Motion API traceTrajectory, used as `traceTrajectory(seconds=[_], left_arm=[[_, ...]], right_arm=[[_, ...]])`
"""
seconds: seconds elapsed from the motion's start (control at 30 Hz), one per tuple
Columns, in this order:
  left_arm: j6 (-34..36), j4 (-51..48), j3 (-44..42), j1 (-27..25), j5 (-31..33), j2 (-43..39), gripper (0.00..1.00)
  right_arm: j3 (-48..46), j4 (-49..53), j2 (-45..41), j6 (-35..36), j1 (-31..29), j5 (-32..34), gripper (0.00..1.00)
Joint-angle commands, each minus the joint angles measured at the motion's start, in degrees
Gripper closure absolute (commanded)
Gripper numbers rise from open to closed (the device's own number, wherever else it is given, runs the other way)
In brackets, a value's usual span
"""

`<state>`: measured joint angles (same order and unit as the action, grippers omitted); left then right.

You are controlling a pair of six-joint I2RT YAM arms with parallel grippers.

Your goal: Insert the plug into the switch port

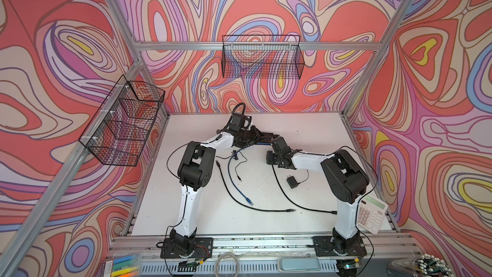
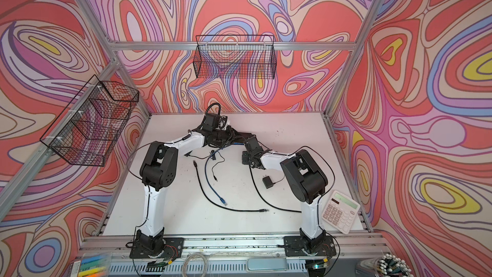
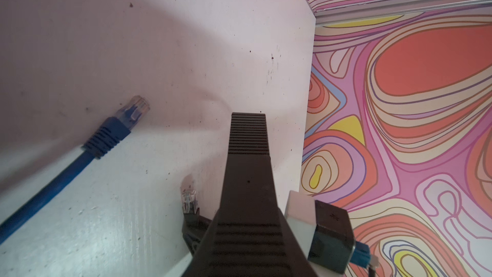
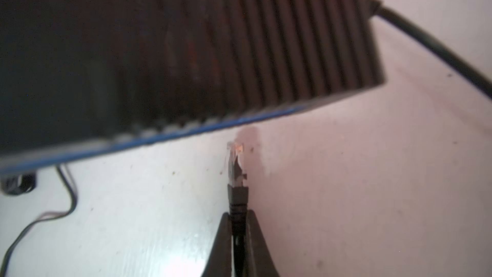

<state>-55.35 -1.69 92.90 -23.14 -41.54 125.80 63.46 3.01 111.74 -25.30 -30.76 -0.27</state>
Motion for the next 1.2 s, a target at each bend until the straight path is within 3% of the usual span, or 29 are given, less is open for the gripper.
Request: traceTrajectory(seconds=[0.0,0.07,0.3,0.8,1.17], left_arm=[[-0.71,4.58,-1.00,0.46,-0.86,-4.30,0.93],[-1.34,5.75,-1.77,0.46,-1.17,-4.89,0.93],[-2.11,8.21,-4.42,0.54,-1.18,-6.61,0.93],[-4.33,13.85,-9.87,1.05,-1.57,-9.04,0.93],[-9.09,24.78,-15.48,1.10,-3.07,-11.35,0.93]], right_arm=[[-3.99,-2.94,-2.46,4.70,0.55,-14.52,1.00],[-5.24,-4.94,-3.42,5.27,1.01,-21.06,1.00],[-6.87,-8.11,-4.70,4.32,1.06,-28.93,1.00],[-8.12,-7.06,-9.87,4.04,1.25,-30.61,1.00],[-8.75,-4.01,-17.26,-3.97,3.29,-33.83,1.00]])
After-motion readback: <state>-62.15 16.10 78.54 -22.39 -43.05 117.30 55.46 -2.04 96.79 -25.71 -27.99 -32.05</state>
